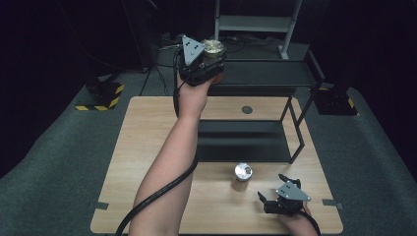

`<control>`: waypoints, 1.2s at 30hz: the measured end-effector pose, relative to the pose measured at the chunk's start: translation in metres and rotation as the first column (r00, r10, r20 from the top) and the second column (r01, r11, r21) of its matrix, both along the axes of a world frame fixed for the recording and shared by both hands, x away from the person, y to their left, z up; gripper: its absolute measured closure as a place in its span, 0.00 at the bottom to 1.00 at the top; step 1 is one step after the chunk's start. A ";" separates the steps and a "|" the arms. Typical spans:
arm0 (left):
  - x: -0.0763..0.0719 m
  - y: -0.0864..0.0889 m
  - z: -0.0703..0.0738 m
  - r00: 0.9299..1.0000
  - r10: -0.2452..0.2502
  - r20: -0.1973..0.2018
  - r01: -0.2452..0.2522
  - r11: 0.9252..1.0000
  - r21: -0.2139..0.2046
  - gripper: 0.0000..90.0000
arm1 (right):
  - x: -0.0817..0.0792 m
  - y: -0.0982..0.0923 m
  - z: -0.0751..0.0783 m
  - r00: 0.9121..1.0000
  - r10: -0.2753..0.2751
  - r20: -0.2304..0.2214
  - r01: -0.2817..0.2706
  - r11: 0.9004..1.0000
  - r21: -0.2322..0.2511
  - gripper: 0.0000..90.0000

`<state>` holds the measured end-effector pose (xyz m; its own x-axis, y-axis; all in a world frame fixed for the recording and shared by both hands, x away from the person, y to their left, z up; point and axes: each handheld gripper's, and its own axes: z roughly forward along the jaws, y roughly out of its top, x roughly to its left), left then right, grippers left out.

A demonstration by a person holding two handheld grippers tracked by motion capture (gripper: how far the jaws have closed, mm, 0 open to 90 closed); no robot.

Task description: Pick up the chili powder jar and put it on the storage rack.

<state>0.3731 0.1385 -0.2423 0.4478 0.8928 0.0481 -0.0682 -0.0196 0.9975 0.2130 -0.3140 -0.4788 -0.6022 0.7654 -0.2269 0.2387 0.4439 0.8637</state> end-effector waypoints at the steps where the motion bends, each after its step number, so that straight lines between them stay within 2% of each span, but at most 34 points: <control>1: 0.000 0.000 0.000 1.000 0.001 -0.001 -0.001 1.000 -0.004 0.38 | 0.000 0.000 0.000 1.000 0.000 0.000 0.000 1.000 0.000 0.00; 18: 0.004 0.001 0.002 1.000 -0.011 -0.025 0.010 1.000 -0.015 0.35 | 0.000 0.000 0.000 1.000 0.000 0.001 0.000 1.000 -0.002 0.00; 20: 0.003 0.000 0.003 1.000 -0.004 -0.030 0.004 1.000 -0.011 0.31 | 0.000 0.000 0.000 1.000 0.000 0.000 0.000 1.000 -0.002 0.00; 24: 0.002 0.000 0.004 0.999 0.006 -0.039 -0.007 1.000 -0.028 0.17 | 0.000 0.000 0.000 1.000 0.000 -0.002 0.000 1.000 0.000 0.00; 26: 0.001 -0.001 0.005 0.999 0.005 -0.047 -0.006 1.000 -0.019 0.06 | 0.000 0.000 0.000 1.000 0.000 0.000 0.000 1.000 0.000 0.00; 27: -0.002 -0.004 0.005 0.999 0.017 -0.041 -0.017 1.000 -0.001 0.00 | 0.000 0.000 0.000 1.000 0.000 0.001 0.000 1.000 0.000 0.00; 29: -0.004 -0.005 0.004 0.999 0.018 -0.031 -0.018 1.000 0.017 0.00 | 0.000 0.000 0.000 1.000 0.000 -0.001 0.000 1.000 -0.003 0.00; 36: -0.014 -0.002 0.002 0.999 0.014 -0.029 -0.013 1.000 0.020 0.00 | 0.000 0.001 0.000 1.000 -0.003 -0.002 0.003 1.000 -0.005 0.00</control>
<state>0.3593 0.1362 -0.2403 0.4370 0.8979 0.0531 -0.0387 -0.0402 0.9984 0.2131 -0.3127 -0.4783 -0.6005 0.7659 -0.2297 0.2420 0.4478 0.8607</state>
